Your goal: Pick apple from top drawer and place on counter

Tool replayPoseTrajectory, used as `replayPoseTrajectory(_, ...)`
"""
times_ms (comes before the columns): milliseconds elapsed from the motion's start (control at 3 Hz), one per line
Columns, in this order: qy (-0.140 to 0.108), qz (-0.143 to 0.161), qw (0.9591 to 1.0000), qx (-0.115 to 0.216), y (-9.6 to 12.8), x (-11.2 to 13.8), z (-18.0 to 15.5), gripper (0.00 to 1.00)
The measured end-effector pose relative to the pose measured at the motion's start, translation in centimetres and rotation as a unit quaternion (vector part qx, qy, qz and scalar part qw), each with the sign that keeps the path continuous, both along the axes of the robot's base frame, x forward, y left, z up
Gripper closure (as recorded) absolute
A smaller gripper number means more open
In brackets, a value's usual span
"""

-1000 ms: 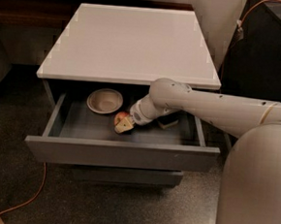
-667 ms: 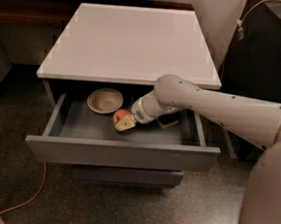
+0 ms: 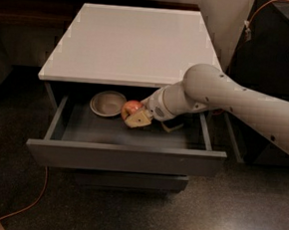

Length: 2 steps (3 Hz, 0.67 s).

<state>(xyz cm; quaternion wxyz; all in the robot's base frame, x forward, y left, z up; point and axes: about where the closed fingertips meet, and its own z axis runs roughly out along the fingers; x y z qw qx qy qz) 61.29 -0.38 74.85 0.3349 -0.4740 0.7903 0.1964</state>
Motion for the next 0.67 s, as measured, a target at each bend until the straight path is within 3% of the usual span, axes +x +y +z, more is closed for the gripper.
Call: replayPoseTrajectory(667,-0.039,0.055,0.9969,0.042,-0.4,-2.9,5.9,1.0)
